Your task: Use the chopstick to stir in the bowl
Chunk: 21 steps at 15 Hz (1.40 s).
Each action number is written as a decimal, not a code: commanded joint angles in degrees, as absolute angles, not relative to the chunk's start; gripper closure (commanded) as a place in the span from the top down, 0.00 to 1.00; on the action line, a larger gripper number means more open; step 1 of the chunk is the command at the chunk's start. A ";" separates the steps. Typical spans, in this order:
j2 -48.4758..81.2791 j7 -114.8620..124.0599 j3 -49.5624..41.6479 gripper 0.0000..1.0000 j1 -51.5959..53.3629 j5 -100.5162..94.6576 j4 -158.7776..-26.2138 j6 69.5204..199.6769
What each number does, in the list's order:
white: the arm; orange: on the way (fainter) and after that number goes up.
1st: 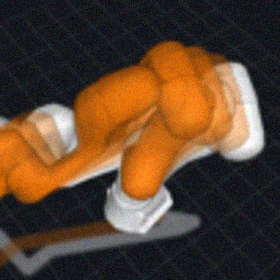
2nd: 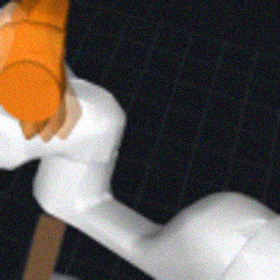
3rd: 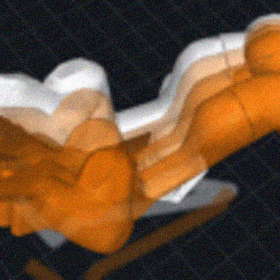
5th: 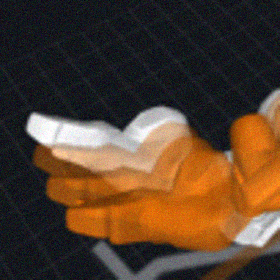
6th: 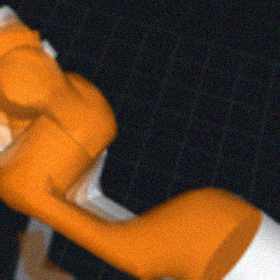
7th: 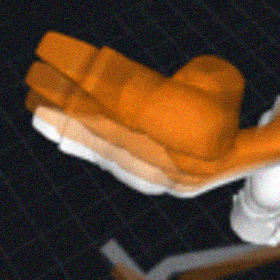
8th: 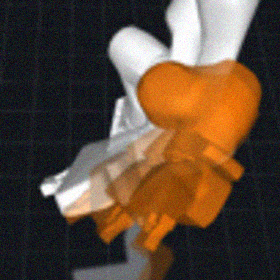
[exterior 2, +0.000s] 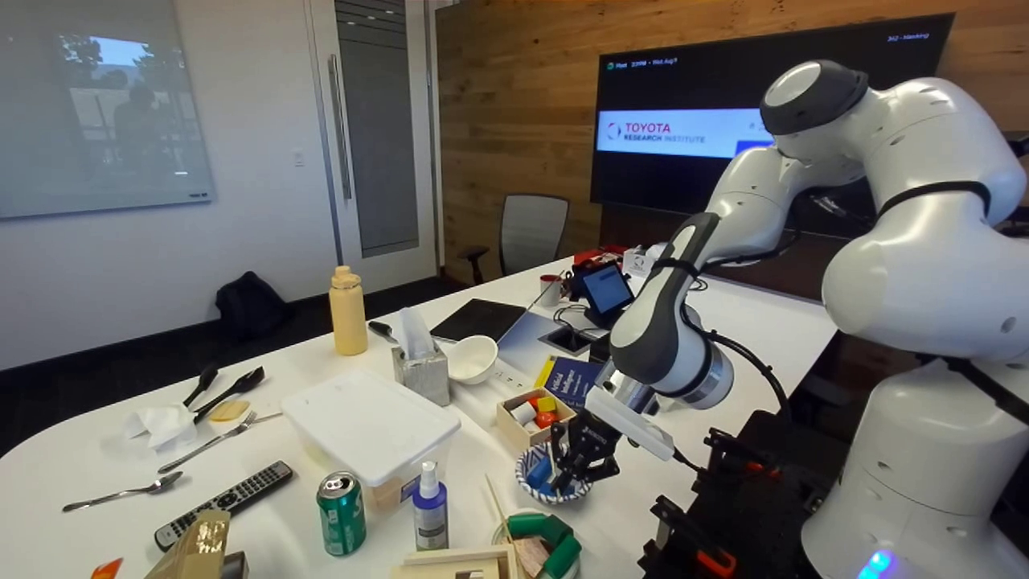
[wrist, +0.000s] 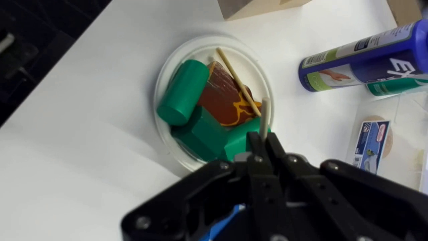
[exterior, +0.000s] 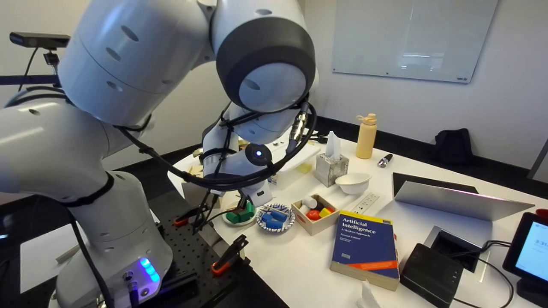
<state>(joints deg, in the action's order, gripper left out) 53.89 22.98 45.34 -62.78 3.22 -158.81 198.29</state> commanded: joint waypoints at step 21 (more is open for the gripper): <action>56.51 27.75 48.52 0.01 -64.21 5.48 -159.94 197.92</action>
